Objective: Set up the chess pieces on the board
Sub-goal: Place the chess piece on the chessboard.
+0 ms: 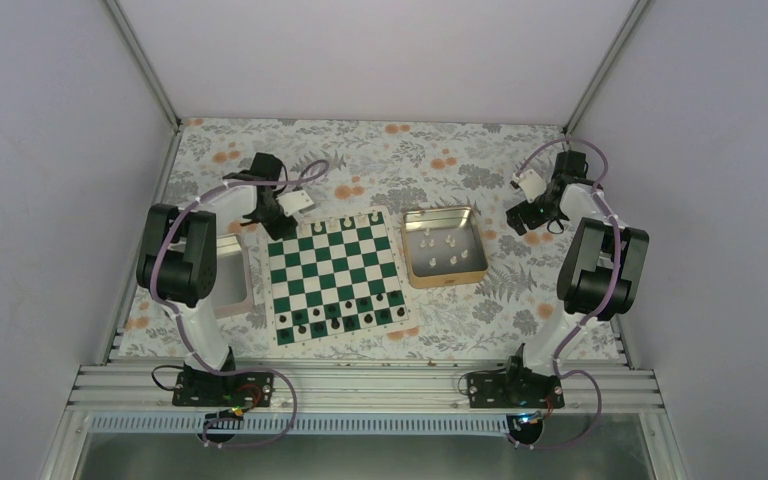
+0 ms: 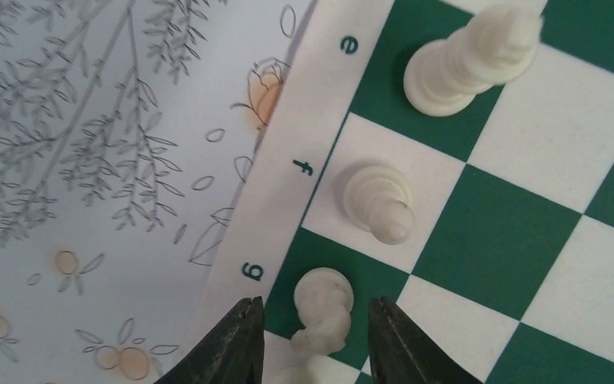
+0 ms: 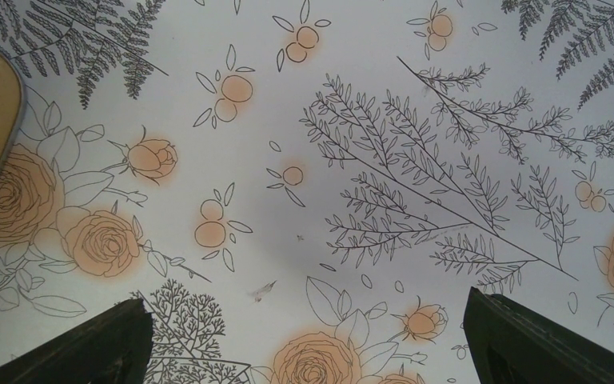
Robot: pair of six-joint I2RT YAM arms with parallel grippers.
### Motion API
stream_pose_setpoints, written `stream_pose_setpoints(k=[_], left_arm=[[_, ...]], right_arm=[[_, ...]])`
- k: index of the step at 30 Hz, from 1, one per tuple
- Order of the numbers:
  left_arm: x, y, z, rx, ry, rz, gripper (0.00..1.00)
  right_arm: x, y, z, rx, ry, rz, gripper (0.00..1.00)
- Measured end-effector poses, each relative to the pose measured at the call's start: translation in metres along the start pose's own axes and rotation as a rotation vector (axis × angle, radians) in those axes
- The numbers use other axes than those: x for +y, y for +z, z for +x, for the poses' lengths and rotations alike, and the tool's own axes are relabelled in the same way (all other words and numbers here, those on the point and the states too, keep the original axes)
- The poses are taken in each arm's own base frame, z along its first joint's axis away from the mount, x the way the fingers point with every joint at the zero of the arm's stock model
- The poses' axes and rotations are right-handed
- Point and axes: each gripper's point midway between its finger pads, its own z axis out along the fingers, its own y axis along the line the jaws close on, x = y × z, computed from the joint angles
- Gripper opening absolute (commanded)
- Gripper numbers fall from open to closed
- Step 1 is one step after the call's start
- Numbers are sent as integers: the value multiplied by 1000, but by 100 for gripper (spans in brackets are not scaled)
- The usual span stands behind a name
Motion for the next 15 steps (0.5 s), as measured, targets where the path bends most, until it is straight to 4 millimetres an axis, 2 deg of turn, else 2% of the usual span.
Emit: stream_pose_setpoints(k=[4, 10, 12, 15], left_arm=[[5, -15, -9, -13, 10, -11, 36], [21, -54, -36, -54, 43, -72, 37], [28, -72, -55, -81, 64, -105, 37], [28, -110, -105, -161, 134, -162, 39]], right_arm=[[0, 0, 0, 0, -2, 0, 100], [0, 0, 0, 0, -3, -1, 100], [0, 0, 0, 0, -3, -1, 100], [0, 0, 0, 0, -2, -1, 100]])
